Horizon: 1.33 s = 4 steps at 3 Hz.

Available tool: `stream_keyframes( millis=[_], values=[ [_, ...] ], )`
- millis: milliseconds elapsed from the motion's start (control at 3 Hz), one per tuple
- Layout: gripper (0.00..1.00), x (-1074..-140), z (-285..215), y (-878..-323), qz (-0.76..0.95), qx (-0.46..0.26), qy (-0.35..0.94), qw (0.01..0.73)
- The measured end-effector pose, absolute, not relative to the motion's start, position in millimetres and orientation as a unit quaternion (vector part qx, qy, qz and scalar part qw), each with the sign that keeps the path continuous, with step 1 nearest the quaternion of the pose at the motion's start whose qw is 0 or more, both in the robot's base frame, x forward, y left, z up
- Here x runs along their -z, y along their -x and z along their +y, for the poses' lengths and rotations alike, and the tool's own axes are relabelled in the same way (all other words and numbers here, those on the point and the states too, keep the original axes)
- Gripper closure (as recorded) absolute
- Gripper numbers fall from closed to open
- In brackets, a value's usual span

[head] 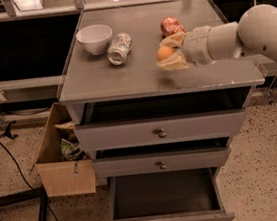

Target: Pick orange from bottom drawer and place on counter

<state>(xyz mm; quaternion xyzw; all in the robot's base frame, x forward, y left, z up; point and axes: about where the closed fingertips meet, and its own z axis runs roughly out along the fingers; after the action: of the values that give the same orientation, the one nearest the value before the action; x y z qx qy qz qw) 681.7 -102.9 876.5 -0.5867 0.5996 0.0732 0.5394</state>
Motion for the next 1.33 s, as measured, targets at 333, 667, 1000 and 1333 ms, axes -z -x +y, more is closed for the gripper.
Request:
stream_keyframes(
  millis=[333,667,1000,1333],
  values=[
    [1.00,-856.5,-104.9,-679.6,0.615,-0.090,0.577,0.530],
    [0.98,-839.9,-104.0,-678.4,0.624,-0.105,0.570,0.525],
    [0.76,-839.9,-104.0,-678.4,0.624,-0.105,0.570,0.525],
    [0.53,-839.8,-104.0,-678.4,0.624,-0.105,0.570,0.525]
  ],
)
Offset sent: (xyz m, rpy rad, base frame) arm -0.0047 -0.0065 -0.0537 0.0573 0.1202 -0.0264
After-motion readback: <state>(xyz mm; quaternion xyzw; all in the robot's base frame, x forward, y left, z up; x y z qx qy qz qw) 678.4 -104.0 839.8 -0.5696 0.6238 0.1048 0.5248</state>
